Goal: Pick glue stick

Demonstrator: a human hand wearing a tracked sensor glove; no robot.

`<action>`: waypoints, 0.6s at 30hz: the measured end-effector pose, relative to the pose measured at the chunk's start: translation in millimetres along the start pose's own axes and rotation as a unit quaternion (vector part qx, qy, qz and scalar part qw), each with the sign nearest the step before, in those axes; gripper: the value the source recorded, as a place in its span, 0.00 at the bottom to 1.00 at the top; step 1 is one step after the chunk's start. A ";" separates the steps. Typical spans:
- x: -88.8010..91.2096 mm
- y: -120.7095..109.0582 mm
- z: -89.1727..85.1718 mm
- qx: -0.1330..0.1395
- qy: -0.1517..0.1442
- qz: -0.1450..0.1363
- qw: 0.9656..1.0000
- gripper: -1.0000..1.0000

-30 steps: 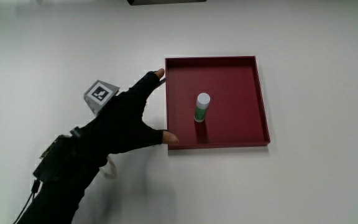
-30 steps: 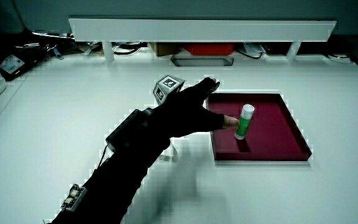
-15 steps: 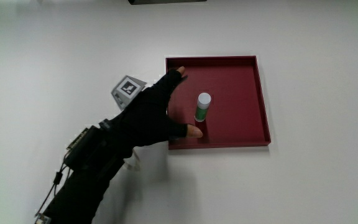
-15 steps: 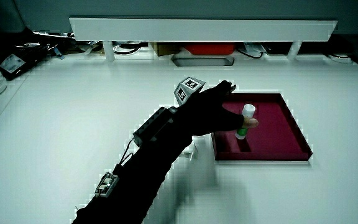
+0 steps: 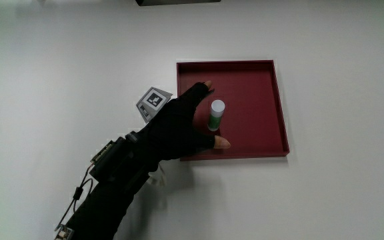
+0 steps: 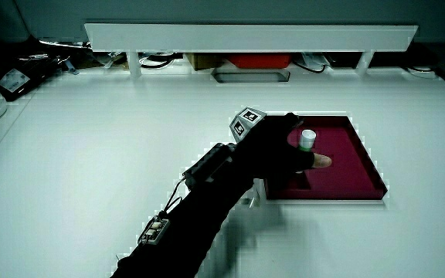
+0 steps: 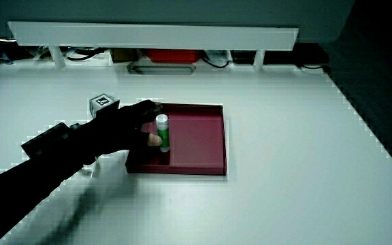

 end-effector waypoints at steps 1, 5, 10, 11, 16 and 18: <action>-2.3 1.1 -0.9 0.000 0.001 -0.002 1.000 0.54; 0.3 0.6 -2.8 0.003 0.000 0.006 1.000 0.60; -4.0 2.7 -5.5 0.021 -0.003 0.004 1.000 0.67; -3.2 1.6 -6.0 0.029 -0.001 0.008 1.000 0.68; -6.1 -2.7 -4.4 0.086 -0.010 0.013 0.996 0.75; -6.0 -3.9 -3.2 0.102 -0.025 0.011 0.994 0.78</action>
